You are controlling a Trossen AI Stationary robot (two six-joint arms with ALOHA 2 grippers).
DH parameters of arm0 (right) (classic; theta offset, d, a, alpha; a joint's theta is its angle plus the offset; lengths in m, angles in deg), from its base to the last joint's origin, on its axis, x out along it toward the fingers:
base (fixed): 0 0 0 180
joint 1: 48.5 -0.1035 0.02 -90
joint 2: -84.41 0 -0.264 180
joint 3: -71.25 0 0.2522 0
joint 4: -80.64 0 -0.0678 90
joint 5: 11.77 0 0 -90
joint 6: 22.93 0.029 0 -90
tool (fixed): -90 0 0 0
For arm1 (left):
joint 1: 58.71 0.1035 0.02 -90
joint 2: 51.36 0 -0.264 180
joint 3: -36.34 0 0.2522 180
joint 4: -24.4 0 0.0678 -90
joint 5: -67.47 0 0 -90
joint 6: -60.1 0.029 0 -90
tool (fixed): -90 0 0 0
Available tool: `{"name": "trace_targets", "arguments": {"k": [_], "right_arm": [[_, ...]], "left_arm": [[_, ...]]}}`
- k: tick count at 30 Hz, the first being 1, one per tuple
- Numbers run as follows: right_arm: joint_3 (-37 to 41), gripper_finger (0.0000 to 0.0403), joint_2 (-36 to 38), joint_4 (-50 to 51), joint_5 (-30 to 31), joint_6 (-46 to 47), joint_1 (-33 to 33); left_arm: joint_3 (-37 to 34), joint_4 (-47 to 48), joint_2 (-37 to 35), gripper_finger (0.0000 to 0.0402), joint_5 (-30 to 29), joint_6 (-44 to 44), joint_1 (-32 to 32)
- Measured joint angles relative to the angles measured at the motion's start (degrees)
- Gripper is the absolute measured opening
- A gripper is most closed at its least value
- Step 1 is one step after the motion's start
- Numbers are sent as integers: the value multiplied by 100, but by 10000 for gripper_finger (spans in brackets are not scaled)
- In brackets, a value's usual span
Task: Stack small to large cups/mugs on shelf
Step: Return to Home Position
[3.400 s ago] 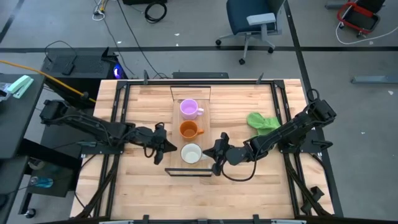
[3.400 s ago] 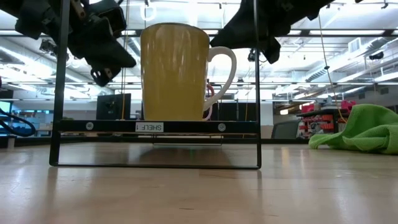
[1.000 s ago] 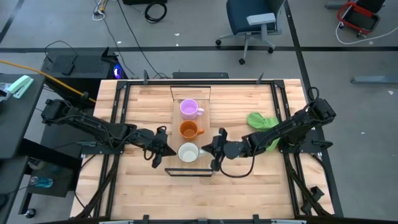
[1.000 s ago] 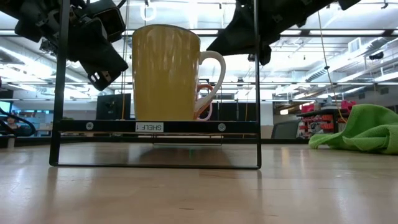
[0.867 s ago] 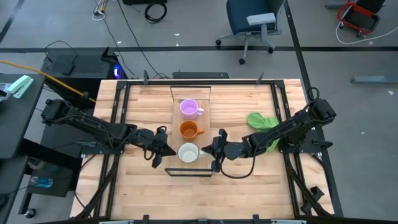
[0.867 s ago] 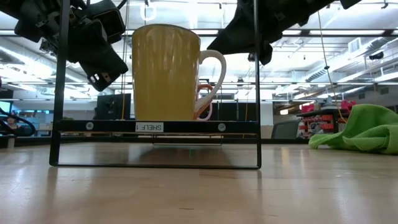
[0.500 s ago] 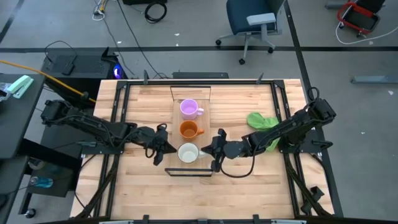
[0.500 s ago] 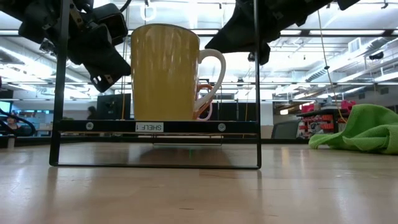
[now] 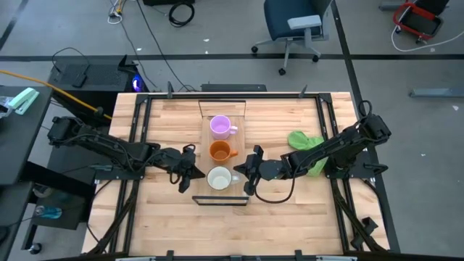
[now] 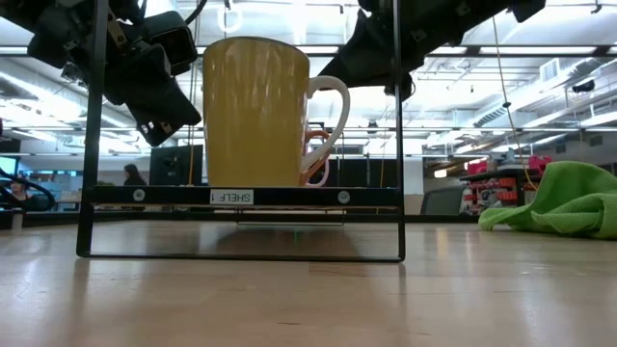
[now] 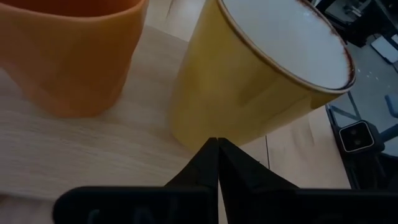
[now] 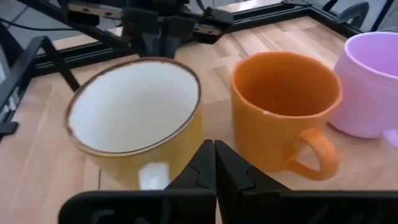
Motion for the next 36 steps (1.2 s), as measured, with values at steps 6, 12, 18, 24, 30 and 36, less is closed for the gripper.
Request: {"name": "trace_targets", "arguments": {"k": [6, 12, 18, 24, 30, 36], "right_arm": [[2, 0, 94, 136, -2, -27, 24], [2, 0, 808, 531, 83, -215, -49], [0, 10, 1971, 1111, 171, -242, -100], [0, 14, 2922, 1990, 151, -239, -194], [0, 13, 3517, 2965, 148, -92, -373], [2, 13, 3970, 3687, 101, 452, -563]], "left_arm": [[0, 111, -18, 16, 9, 138, 62], [0, 708, -452, 21, 2, 157, 518], [57, 1036, -1588, 13, 7, 539, 945], [290, 1158, -2751, 19, -4, 1364, 1190], [321, 1204, -3544, 22, -2, 1502, 1217], [321, 1769, -3966, 12, -1, 1571, 1217]]}}
